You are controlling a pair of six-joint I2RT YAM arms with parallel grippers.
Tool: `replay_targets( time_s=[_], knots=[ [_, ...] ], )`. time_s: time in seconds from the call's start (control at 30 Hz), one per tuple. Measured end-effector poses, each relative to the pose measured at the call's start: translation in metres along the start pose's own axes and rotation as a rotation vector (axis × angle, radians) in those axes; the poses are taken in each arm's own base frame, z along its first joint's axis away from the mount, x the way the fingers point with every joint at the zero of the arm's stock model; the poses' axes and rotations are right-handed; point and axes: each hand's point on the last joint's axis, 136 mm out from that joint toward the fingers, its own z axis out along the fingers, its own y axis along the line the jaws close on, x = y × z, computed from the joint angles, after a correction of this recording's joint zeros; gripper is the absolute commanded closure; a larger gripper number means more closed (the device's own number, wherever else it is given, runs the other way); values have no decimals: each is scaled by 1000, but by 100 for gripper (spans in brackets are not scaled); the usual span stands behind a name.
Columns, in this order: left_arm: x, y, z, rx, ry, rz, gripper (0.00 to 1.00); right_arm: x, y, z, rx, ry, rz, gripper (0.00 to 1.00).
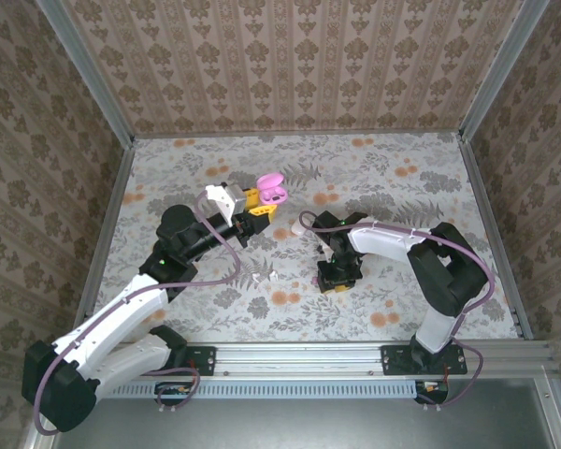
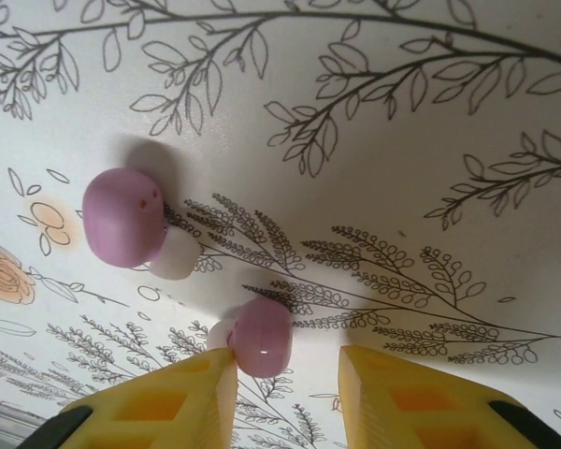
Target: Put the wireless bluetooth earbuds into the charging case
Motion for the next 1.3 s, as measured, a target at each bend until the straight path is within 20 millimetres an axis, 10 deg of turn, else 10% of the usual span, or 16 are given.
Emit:
replay_targets(
  time_s=[0.43, 1.3],
  knots=[
    [0, 1, 0, -6, 1, 0, 70, -16, 9, -37, -112, -145, 2, 65],
    [11, 3, 3, -7, 36, -17, 70, -3, 6, 1, -178, -56, 57, 67]
  ],
)
